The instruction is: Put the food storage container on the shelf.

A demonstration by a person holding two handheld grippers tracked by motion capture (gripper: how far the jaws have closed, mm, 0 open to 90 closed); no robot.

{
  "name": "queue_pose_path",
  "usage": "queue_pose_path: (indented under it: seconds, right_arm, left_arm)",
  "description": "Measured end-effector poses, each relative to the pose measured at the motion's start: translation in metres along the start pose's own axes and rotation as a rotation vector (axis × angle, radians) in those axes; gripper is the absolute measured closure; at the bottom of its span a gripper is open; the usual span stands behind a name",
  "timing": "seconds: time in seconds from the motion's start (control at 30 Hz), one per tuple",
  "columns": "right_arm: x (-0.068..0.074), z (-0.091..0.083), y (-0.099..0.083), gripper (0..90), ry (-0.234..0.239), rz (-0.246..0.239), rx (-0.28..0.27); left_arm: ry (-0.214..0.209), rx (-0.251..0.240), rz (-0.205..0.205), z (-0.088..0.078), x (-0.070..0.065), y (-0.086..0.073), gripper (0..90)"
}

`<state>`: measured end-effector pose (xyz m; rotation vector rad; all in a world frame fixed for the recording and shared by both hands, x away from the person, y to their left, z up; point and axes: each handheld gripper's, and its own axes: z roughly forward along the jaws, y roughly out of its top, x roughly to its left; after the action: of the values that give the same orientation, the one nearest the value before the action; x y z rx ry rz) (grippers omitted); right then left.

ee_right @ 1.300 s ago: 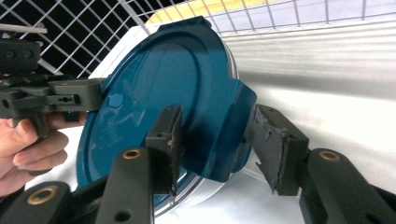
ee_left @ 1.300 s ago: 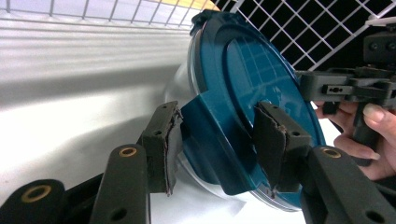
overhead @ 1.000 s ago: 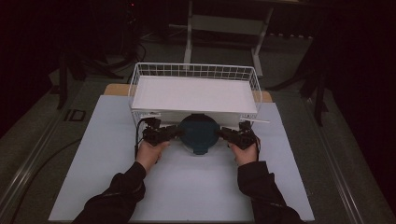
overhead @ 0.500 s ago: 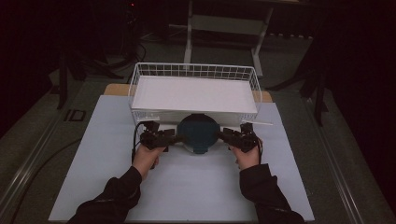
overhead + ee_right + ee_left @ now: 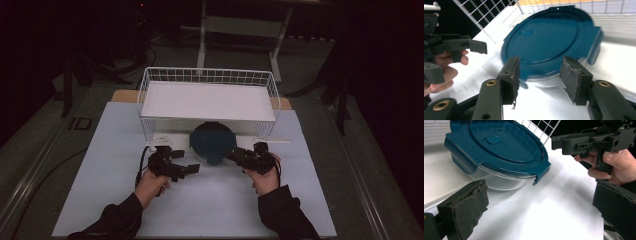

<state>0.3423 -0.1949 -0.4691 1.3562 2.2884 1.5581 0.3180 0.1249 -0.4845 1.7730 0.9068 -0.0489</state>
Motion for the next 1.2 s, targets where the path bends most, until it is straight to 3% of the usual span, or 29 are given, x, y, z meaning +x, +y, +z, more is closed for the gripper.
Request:
queue_pose_path:
  seconds: [0.13, 0.17, 0.27, 0.3, 0.33, 0.37, 0.47, 0.67, 0.83, 1.03, 1.2]
  right_arm:
    - [0.007, 0.000, -0.004, 59.5, 0.024, -0.003, 0.013]
    - [0.012, 0.002, -0.009, 66.3, 0.039, -0.005, 0.031]
    - [0.017, 0.006, -0.014, 73.1, 0.054, -0.012, 0.052]
    - [0.021, 0.010, -0.020, 84.1, 0.074, -0.017, 0.076]
    - [0.021, 0.010, -0.020, 84.1, 0.074, -0.017, 0.076]
    - [0.023, 0.015, -0.024, 89.8, 0.079, -0.024, 0.101]
    - [0.024, 0.023, -0.027, 89.9, 0.082, -0.048, 0.129]
    - [0.022, 0.032, -0.025, 90.0, 0.057, -0.047, 0.133]
    - [0.024, 0.042, -0.022, 90.0, 0.048, -0.075, 0.141]
    - [0.021, 0.053, -0.018, 90.0, 0.022, -0.082, 0.141]
    - [0.015, 0.059, -0.016, 90.0, 0.008, -0.057, 0.138]
  left_arm:
    - [0.022, -0.008, 0.015, -0.005, -0.003, -0.003, 0.1]
    - [0.022, -0.010, 0.020, -0.008, -0.004, -0.004, 0.1]
    - [0.035, -0.021, 0.040, -0.013, -0.007, -0.006, 0.1]
    - [0.040, -0.024, 0.060, -0.016, -0.010, -0.009, 0.1]
    - [0.040, -0.024, 0.060, -0.016, -0.010, -0.009, 0.1]
    - [0.046, -0.022, 0.076, -0.018, -0.012, -0.012, 0.1]
    - [0.052, -0.034, 0.082, -0.021, -0.013, -0.015, 0.1]
    - [0.048, -0.059, 0.077, -0.024, -0.014, -0.021, 0.1]
    - [0.051, -0.060, 0.107, -0.021, -0.018, -0.021, 0.1]
    - [0.060, -0.081, 0.108, -0.023, -0.016, -0.022, 0.1]
    - [0.062, -0.088, 0.105, -0.024, -0.015, -0.023, 0.1]
